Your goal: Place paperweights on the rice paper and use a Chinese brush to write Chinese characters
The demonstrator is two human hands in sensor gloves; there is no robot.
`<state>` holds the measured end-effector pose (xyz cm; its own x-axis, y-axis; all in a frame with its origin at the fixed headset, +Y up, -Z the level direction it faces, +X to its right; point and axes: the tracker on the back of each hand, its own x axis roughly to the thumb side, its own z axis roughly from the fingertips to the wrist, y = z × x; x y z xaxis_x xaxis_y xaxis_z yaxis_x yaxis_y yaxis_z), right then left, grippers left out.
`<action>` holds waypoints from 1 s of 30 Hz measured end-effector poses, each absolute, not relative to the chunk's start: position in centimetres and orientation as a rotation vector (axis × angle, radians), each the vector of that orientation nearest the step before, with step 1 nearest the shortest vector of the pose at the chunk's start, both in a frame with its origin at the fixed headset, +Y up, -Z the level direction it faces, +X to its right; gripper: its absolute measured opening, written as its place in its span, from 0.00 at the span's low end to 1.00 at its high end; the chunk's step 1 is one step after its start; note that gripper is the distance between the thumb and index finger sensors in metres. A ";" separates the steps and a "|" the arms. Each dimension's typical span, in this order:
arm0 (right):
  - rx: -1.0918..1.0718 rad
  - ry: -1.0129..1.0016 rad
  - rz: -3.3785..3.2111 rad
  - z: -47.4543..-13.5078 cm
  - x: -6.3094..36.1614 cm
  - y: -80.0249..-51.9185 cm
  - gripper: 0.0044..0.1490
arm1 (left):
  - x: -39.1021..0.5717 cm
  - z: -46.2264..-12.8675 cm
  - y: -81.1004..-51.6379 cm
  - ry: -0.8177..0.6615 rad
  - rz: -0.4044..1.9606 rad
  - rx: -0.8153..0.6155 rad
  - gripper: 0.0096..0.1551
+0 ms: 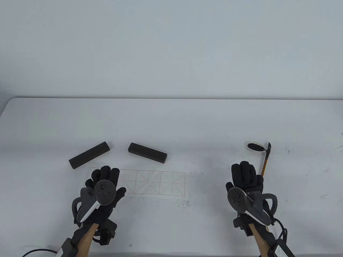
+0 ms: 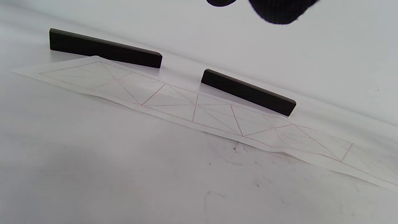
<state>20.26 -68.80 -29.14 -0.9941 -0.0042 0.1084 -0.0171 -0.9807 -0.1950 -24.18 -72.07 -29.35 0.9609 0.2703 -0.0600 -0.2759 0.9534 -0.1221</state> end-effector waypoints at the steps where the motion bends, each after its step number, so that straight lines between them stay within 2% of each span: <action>1: 0.166 -0.303 3.117 -29.2 20.4 -68.8 0.43 | -24.2 -29.3 -72.1 0.045 0.275 -0.136 0.48; 30: 0.173 -0.253 3.128 -29.1 20.5 -69.2 0.43 | -24.2 -29.0 -72.1 0.039 0.266 -0.146 0.48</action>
